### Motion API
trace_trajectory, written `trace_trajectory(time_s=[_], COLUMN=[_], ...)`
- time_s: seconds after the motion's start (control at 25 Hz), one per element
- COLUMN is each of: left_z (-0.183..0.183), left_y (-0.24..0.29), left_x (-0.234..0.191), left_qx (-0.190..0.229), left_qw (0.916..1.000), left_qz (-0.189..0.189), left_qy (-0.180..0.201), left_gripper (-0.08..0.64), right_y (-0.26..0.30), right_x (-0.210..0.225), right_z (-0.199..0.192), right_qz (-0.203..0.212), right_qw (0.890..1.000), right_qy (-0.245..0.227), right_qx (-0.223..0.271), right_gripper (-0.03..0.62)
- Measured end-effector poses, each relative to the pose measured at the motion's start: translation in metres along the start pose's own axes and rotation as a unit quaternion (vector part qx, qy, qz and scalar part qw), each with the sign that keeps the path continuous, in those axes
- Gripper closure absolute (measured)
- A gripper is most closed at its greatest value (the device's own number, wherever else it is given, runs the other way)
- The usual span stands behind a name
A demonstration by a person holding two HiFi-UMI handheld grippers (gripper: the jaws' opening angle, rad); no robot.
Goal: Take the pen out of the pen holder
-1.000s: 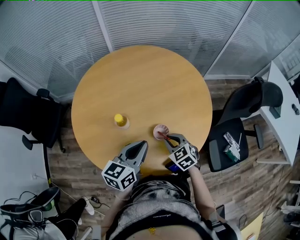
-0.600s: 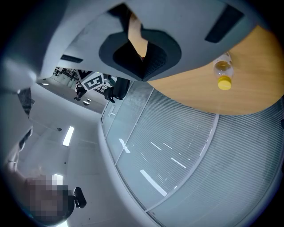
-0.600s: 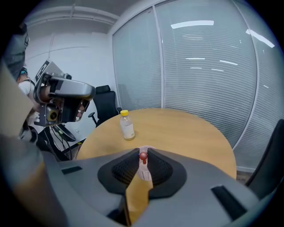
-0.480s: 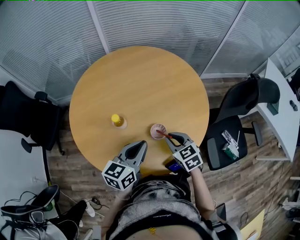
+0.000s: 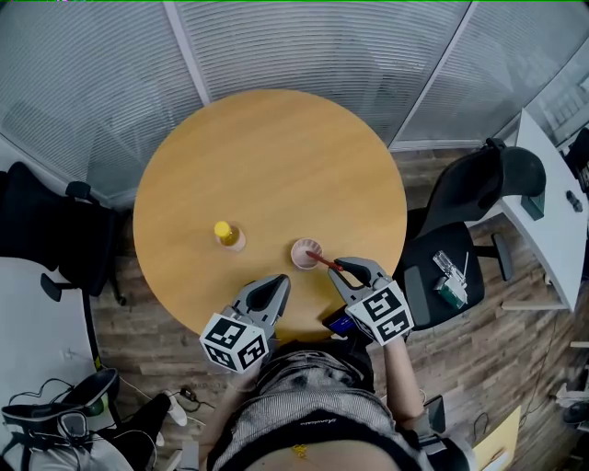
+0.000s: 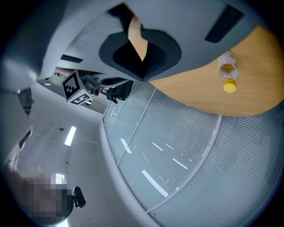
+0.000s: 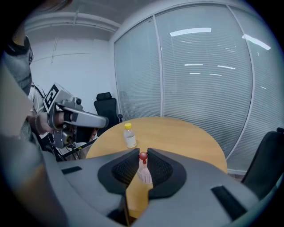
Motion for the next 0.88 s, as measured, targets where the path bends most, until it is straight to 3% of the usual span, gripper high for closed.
trace_trajectory(time_s=[0.88], left_z=[0.001], left_y=[-0.003], left_x=[-0.003], left_qx=[0.006], left_qw=[0.9999], left_qz=[0.008], left_qy=[-0.01], left_gripper=[0.557], right_y=[-0.006], right_x=[-0.02], right_z=[0.025], right_qz=[0.033], right_qw=[0.999], right_qy=[-0.033], right_qx=[-0.015], right_gripper=[0.525])
Point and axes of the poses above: the fingertips, and each gripper's own axes: y forward along the fingers, x to its right, z out of its top, the point moved 7 cm from there along -y, backward along the fingers, and after that the axes turned 12 degrees about y, right-handed, at the moved point
